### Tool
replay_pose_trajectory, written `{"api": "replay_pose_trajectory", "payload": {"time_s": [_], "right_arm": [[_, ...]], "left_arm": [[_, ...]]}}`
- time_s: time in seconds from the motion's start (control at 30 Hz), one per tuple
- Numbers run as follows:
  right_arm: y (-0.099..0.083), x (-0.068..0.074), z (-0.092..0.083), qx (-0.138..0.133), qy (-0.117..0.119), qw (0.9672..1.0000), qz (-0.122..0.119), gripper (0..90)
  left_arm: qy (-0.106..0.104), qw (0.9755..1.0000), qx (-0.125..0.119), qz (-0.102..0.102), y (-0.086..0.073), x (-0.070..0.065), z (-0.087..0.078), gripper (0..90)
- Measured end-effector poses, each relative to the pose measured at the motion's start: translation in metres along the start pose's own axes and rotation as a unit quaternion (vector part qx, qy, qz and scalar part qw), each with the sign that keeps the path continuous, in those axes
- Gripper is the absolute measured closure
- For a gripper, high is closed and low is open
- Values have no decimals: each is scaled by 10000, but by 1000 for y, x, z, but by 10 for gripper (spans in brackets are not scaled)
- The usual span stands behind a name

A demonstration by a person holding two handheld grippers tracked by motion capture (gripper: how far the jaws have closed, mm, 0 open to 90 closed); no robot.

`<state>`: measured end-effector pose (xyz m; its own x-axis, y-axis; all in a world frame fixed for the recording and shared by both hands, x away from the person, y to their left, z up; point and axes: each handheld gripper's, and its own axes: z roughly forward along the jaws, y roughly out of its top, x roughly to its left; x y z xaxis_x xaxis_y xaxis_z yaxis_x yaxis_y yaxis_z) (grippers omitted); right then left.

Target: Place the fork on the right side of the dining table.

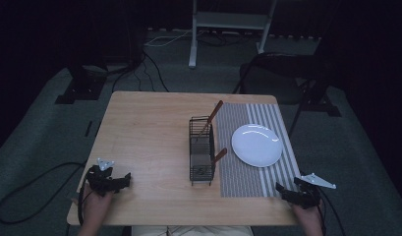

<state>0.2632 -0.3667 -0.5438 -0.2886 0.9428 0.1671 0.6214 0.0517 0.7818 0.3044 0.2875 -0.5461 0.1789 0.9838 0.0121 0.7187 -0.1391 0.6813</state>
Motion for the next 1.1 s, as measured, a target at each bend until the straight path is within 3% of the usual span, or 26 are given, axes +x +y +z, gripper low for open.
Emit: {"api": "replay_pose_trajectory", "payload": {"time_s": [0.17,0.2,0.5,0.7,1.1], "right_arm": [[-4,3,-4,10,13,10000,28,106],[-4,4,-4,18,-79,10000,22,106],[-1,18,-4,91,-85,9999,-5,107],[7,38,-6,151,-111,9996,204,108],[30,80,-10,-179,223,9996,-61,119]], "left_arm": [[50,10000,2,-65,-1,-1,0,0],[60,10000,2,-80,-1,-2,-1,0],[-3,10000,-15,-4,-2,-4,-2,0],[-26,10000,7,29,-3,-4,-2,0],[-94,9999,-9,95,-4,-6,-3,0]]}}
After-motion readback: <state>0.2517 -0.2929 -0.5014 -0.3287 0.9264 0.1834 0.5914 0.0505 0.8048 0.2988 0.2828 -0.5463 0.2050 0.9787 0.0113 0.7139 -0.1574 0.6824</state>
